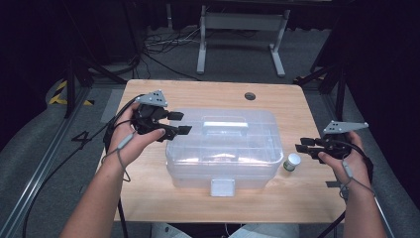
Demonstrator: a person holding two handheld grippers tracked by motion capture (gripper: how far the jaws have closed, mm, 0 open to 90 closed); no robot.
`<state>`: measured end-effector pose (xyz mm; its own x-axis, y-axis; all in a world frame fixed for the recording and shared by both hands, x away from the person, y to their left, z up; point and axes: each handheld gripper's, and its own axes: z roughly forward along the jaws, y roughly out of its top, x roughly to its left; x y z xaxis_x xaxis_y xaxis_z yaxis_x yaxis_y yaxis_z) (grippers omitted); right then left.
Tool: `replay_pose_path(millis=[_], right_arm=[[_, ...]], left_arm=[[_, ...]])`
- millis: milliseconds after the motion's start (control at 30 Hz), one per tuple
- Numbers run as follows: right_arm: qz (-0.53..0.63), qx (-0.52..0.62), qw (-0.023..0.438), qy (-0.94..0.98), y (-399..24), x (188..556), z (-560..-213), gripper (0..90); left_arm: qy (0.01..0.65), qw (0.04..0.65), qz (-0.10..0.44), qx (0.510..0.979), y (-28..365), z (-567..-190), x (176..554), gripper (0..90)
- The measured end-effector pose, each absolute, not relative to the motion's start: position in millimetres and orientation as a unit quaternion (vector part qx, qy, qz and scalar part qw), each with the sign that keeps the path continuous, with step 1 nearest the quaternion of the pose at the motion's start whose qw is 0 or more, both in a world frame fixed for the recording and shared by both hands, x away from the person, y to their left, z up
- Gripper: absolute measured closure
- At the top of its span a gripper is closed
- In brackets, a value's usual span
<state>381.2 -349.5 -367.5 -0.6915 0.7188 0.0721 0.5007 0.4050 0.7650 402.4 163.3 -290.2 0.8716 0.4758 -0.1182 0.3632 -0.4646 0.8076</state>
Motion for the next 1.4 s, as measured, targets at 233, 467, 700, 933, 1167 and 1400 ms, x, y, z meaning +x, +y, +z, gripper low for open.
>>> replay_pose_path(millis=[233,467,700,933,1167,1400], right_arm=[[0.403,0.37,0.131,0.827,-347,381,-371,60.7],[0.401,0.37,0.127,0.829,-344,382,-373,60.0],[0.401,0.37,0.129,0.828,-342,382,-375,57.9],[0.4,0.368,0.128,0.83,-341,383,-376,57.0],[0.408,0.363,0.127,0.828,-340,381,-374,56.3],[0.406,0.361,0.127,0.83,-340,381,-374,56.3]], left_arm=[[0.269,0.454,0.038,0.848,153,-290,410,40.7],[0.25,0.465,0.043,0.848,138,-290,413,40.9],[0.23,0.471,0.042,0.851,122,-293,417,40.7],[0.211,0.458,0.053,0.862,100,-303,420,40.2],[0.212,0.433,0.054,0.874,86,-304,423,40.6],[0.205,0.422,0.053,0.881,75,-305,422,42.9]])
